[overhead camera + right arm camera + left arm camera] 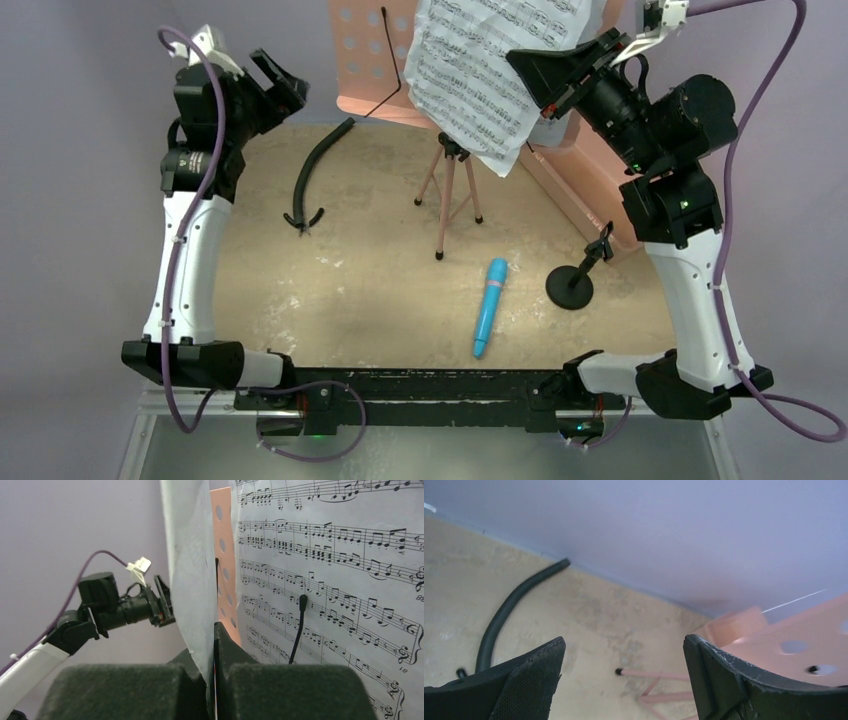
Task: Set up the instrument practice props
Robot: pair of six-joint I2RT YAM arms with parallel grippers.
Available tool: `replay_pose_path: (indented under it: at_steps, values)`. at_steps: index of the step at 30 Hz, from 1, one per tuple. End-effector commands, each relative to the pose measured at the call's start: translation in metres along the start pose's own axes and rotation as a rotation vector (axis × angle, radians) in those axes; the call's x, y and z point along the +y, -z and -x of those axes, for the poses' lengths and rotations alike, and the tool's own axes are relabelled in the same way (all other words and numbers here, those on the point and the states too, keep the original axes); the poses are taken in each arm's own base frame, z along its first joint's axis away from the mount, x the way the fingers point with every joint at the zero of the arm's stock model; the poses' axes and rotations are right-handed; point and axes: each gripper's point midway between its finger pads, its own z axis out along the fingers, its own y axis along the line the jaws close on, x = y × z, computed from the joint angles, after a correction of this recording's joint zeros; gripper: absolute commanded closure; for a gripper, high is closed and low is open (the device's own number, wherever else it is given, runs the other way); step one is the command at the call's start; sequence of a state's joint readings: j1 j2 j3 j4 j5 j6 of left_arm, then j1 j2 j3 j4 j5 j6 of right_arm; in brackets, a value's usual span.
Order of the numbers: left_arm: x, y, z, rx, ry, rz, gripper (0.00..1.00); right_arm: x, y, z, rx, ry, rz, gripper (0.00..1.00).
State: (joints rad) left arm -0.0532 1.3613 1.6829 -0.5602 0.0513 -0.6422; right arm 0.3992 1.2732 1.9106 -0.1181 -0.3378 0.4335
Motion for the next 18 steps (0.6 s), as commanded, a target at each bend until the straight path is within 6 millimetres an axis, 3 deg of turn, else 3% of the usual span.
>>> replay_pose_path:
  at_steps: [1, 5, 9, 12, 18]
  values:
    - [-0.032, 0.014, 0.040, -0.071, -0.022, -0.078, 0.15, 0.008, 0.007, 0.032, -0.079, 0.012, -0.021, 1.00]
    - [-0.076, 0.037, 0.070, -0.166, -0.039, -0.270, 0.23, 0.006, 0.002, 0.033, -0.075, 0.026, -0.029, 1.00]
    - [-0.115, 0.061, 0.085, -0.212, -0.031, -0.462, 0.27, 0.001, -0.002, 0.033, -0.068, 0.040, -0.040, 1.00]
    - [-0.137, 0.070, 0.087, -0.199, -0.013, -0.572, 0.33, -0.001, -0.007, 0.032, -0.060, 0.050, -0.045, 1.00]
    - [-0.181, 0.085, 0.074, -0.171, -0.078, -0.711, 0.36, -0.007, -0.014, 0.030, -0.043, 0.069, -0.057, 1.00]
